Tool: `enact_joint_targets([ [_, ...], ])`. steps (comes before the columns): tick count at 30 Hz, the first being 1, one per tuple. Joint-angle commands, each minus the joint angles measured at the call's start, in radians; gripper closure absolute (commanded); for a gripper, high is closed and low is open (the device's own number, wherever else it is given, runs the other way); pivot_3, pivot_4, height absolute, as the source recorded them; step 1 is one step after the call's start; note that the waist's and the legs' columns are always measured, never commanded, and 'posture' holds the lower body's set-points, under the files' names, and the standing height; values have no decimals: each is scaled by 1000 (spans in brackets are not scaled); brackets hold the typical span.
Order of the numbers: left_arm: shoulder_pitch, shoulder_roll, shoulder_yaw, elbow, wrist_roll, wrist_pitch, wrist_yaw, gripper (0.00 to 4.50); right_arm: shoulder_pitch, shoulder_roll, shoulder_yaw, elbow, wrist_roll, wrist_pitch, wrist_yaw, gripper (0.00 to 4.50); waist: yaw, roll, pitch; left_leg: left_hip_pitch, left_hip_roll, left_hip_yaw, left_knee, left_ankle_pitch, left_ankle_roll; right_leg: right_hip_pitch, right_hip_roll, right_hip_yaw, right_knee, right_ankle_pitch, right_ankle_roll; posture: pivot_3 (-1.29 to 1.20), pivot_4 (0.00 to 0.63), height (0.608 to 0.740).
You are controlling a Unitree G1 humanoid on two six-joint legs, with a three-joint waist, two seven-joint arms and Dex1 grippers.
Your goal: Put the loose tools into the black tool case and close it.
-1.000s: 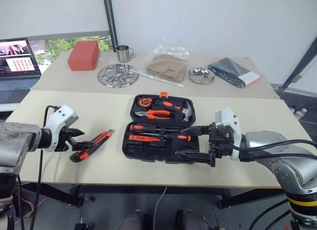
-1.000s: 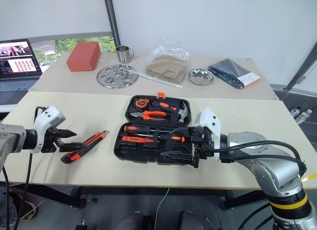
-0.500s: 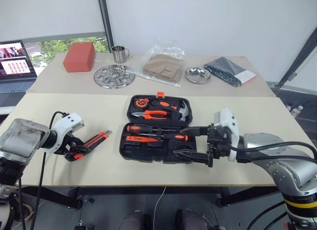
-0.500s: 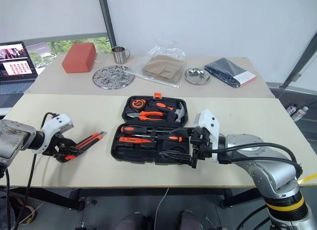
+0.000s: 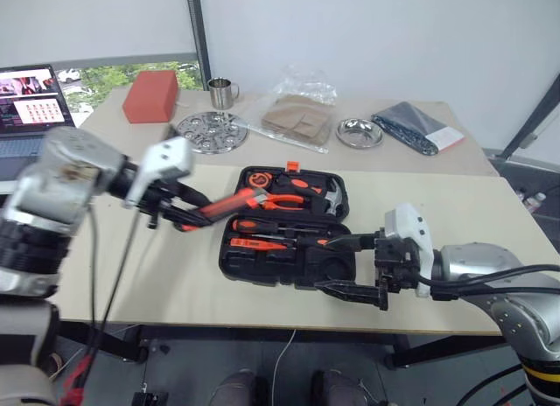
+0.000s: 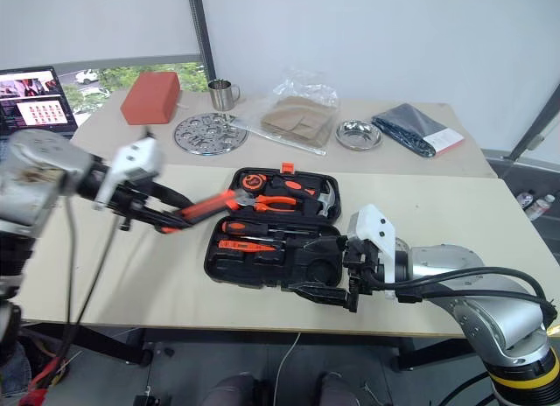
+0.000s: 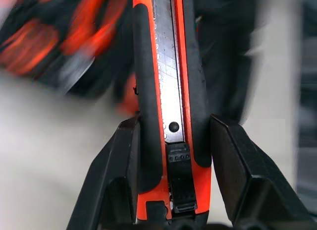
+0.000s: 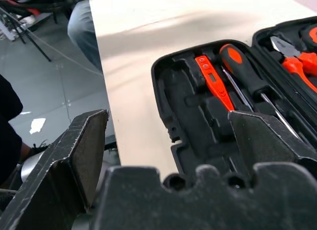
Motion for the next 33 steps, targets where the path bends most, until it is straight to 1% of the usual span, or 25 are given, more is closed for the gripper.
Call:
enact_joint_targets([
  [1, -68, -133, -110, 38, 90, -28, 28, 2902, 29, -12, -52, -57, 7, -13, -28, 0, 1, 0, 0, 0, 0, 0, 0, 0, 0, 0, 0, 0, 1, 0, 0, 0, 150, 734],
  [5, -73, -208, -182, 57, 124, -12, -3, 2902, 79, -24, -93, -89, 17, -5, -56, 0, -5, 0, 0, -1, 1, 0, 1, 1, 2, -1, 1, 1, 1, 0, 0, 0, 150, 734],
  [9, -88, -291, -226, 138, 182, -36, 39, 2902, 152, -32, -152, -129, 35, 2, -92, 0, 2, 0, 0, -1, 2, -1, 1, 1, 2, -1, 1, 0, 1, 0, 0, 0, 150, 734],
  [13, -91, -299, -254, 188, 236, -103, 24, 2902, 179, -26, -170, -148, 45, 2, -124, 0, 6, 0, 0, -1, 2, -1, 2, 0, 4, 0, -1, 0, 1, 0, 0, 0, 150, 734],
  [17, -85, -284, -260, 177, 201, -122, -24, 2902, 184, -17, -168, -146, 50, -1, -156, 0, 7, 0, 0, 0, 2, -2, 3, -1, 5, 0, -3, 1, 1, 1, -1, 0, 150, 734],
  [19, -82, -272, -267, 167, 201, -132, -27, 1900, 182, -13, -162, -142, 50, -4, -166, 0, 6, 0, 0, -1, 3, -2, 3, -1, 5, 0, -3, 2, 1, 1, -1, 0, 150, 734],
  [21, -82, -261, -270, 161, 201, -143, -27, 1470, 177, -10, -153, -138, 47, -5, -172, 0, 6, 0, 0, -1, 3, -2, 4, -1, 5, -1, -3, 2, 1, 1, -2, 0, 150, 734],
  [22, -86, -267, -260, 164, 200, -135, -27, 969, 176, -9, -150, -136, 47, -6, -174, 0, 6, 0, 0, -2, 3, -2, 3, -1, 5, -1, -3, 2, 1, 1, -2, 0, 150, 734],
  [23, -89, -273, -252, 167, 199, -128, -26, 728, 175, -9, -148, -135, 48, -7, -175, 0, 7, 0, 0, -2, 3, -2, 4, -1, 5, -1, -3, 2, 1, 2, -2, 0, 150, 734],
  [24, -91, -279, -236, 170, 195, -134, -26, 353, 174, -9, -147, -134, 48, -7, -175, 0, 7, 0, 0, -2, 3, -2, 4, -1, 5, -1, -2, 1, 1, 2, -2, 0, 150, 734],
  [25, -94, -288, -216, 174, 189, -134, -20, 139, 175, -10, -146, -132, 48, -8, -174, 0, 8, 0, 0, -2, 3, -2, 4, -1, 5, -1, -2, 1, 1, 2, -2, 0, 150, 734],
  [28, -94, -304, -169, 174, 159, -120, -17, 139, 175, -12, -143, -128, 46, -12, -171, 0, 11, 0, 0, -4, 3, -2, 5, -1, 6, -1, -1, 0, 1, 1, -1, 0, 150, 734],
  [29, -92, -307, -152, 174, 146, -103, -14, 351, 174, -13, -141, -125, 43, -14, -169, 0, 11, 0, 0, -6, 3, -3, 7, -2, 7, -2, -1, 0, 1, 1, -1, 0, 150, 734],
  [30, -91, -309, -141, 174, 136, -93, -14, 673, 173, -13, -139, -122, 41, -15, -167, 0, 10, 0, 0, -6, 3, -3, 8, -2, 7, -2, -1, 0, 1, 1, -1, 0, 150, 734],
  [31, -88, -310, -134, 173, 131, -85, -14, 849, 174, -13, -138, -120, 40, -16, -166, 0, 10, 0, 0, -6, 3, -3, 8, -2, 7, -2, -1, 0, 1, 1, -1, 0, 150, 734],
  [33, -72, -309, -133, 162, 129, -84, -15, 1672, 173, -16, -135, -116, 35, -19, -161, 0, 10, 0, 0, -6, 3, -3, 8, -2, 7, -2, -1, 0, 1, 1, -1, 0, 150, 734],
])
